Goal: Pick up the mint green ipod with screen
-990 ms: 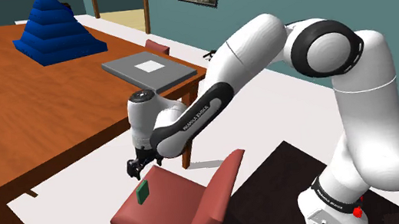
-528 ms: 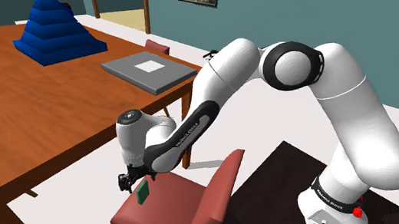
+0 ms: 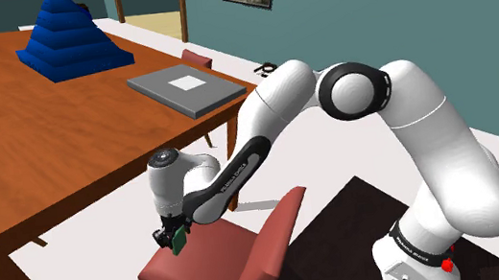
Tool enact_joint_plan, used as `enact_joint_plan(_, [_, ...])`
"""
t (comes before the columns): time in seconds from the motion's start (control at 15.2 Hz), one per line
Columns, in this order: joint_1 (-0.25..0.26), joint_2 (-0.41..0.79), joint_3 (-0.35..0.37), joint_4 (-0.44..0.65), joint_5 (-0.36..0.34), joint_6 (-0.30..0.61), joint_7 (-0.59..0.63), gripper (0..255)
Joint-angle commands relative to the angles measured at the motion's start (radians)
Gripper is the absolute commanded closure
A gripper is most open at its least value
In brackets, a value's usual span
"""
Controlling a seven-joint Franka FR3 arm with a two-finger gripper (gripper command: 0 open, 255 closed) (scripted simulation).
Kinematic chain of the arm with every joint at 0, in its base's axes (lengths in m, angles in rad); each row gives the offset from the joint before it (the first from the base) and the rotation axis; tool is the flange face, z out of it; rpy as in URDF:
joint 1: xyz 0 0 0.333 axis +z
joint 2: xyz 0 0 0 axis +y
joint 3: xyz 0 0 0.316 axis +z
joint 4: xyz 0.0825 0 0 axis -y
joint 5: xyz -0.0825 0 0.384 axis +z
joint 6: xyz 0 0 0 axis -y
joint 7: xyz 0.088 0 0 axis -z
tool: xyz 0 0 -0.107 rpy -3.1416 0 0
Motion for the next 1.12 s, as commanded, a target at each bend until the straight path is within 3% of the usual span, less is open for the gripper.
enact_joint_plan(0.0, [0.001,0.002,0.0,0.001,0.0,0.0,-0.001,255])
enact_joint_plan(0.46, [-0.001,0.0,0.0,-0.003,-0.001,0.003,-0.001,255])
enact_joint_plan(1.06, [-0.033,-0.096,0.043,-0.043,0.035,-0.055,-0.02,255])
